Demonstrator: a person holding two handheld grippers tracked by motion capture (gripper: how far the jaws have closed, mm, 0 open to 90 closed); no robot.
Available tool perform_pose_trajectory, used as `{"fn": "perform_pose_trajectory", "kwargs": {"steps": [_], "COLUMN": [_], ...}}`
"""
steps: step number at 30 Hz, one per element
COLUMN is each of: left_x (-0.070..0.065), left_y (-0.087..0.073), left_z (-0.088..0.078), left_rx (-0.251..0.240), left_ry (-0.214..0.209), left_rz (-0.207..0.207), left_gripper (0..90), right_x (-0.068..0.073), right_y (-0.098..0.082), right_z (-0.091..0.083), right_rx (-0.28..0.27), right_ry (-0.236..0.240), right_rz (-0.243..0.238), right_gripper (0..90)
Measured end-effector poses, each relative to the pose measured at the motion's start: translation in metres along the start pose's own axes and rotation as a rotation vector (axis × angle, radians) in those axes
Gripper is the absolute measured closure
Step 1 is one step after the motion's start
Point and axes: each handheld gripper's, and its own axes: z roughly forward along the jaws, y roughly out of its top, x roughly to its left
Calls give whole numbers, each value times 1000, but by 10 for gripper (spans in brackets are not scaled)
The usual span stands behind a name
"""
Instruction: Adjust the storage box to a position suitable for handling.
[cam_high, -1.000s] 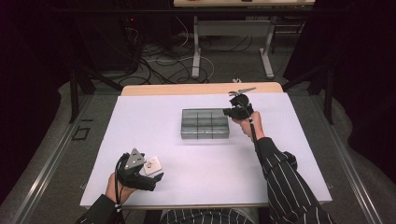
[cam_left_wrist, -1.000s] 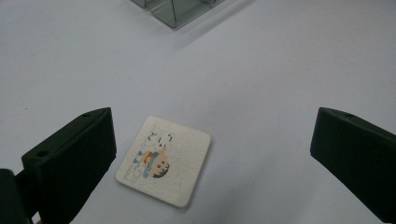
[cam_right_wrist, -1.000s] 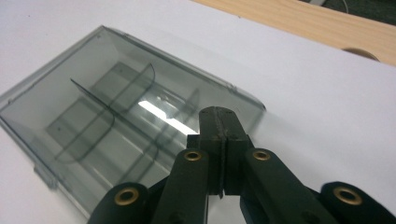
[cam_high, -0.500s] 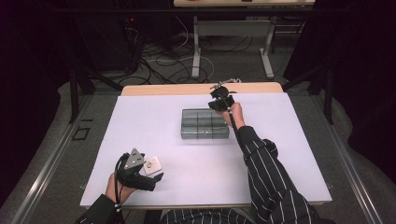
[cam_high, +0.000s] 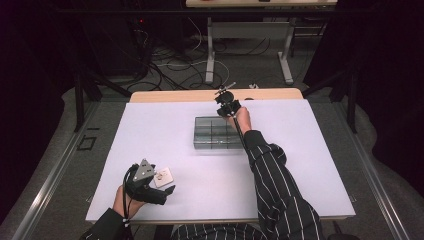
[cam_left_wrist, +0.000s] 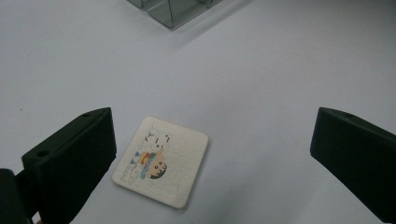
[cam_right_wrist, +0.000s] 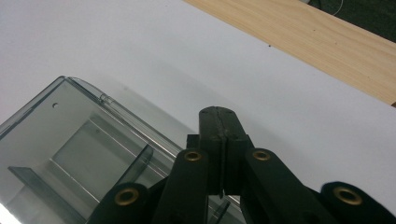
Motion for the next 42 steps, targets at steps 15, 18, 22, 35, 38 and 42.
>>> {"fn": "perform_pose_trajectory", "kwargs": {"steps": [15,18,22,35,38,42], "left_x": [0,0,0,-1,-1,-1], "left_y": [0,0,0,1,1,1], "left_z": [0,0,0,0,0,0], "left_rx": [3,3,5,8,7,7], "left_ry": [-3,-3,-3,3,3,3], "left_rz": [3,3,4,2,1,2], "left_gripper": [5,5,5,5,5,5], "right_x": [9,9,13,21,24,27], "right_y": [-2,-4,-8,-20,-20,-25], "right_z": [3,1,-2,-9,-17,-18], "right_rx": [9,11,0,-20,57,22], "right_ry": [-13,0,11,33,27,45], "right_rz": [-33,-58,-58,-87,-107,-113], "right_gripper": [900,900,900,900,900,900]}}
